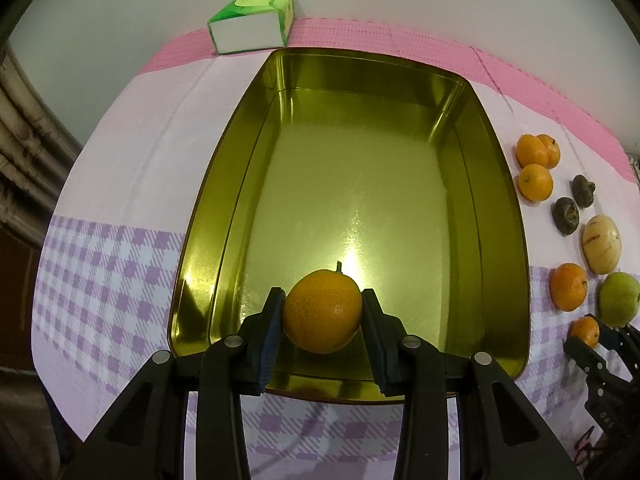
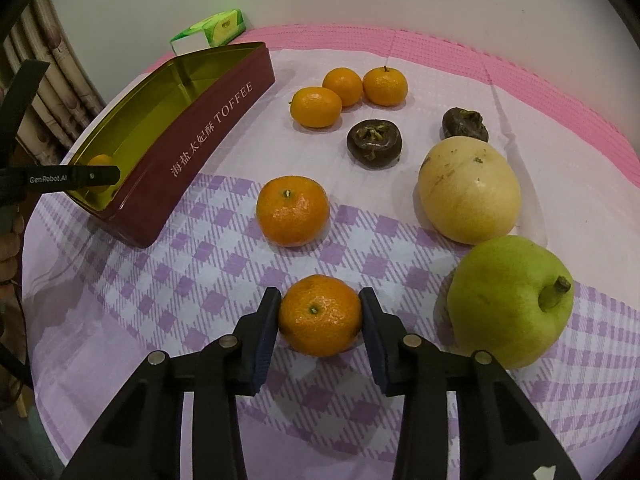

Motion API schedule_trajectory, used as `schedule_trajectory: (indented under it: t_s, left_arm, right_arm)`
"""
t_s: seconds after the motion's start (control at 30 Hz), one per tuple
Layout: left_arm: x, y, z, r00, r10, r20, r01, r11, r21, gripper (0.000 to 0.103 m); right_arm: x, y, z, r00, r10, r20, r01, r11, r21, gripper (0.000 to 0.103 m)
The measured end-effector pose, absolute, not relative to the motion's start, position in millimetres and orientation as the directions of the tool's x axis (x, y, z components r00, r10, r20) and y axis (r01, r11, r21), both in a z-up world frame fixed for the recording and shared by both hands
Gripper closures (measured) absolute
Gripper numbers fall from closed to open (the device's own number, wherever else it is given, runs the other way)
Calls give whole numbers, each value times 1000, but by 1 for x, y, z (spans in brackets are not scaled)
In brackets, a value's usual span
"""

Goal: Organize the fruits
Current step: 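Carry the orange into the tin box with the left gripper while the right gripper grasps another orange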

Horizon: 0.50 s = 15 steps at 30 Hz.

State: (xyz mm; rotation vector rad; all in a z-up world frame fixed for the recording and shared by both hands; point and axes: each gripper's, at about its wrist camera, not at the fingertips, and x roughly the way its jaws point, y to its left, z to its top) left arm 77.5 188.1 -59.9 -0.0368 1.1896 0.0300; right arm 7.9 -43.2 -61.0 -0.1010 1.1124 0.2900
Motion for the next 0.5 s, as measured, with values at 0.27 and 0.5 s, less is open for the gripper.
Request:
schedule_trajectory:
  t_s: [0.27, 0.5]
  left_arm:
    - [78, 186, -60, 370, 14, -929, -41, 999, -1, 64]
    - [77, 186, -60, 373, 6, -928, -38, 999, -9, 63]
  right_arm:
    - [9, -44, -61, 405, 185, -895, -279, 958, 72, 66]
    - [9, -45, -61, 406, 189, -894, -275, 958, 78, 66]
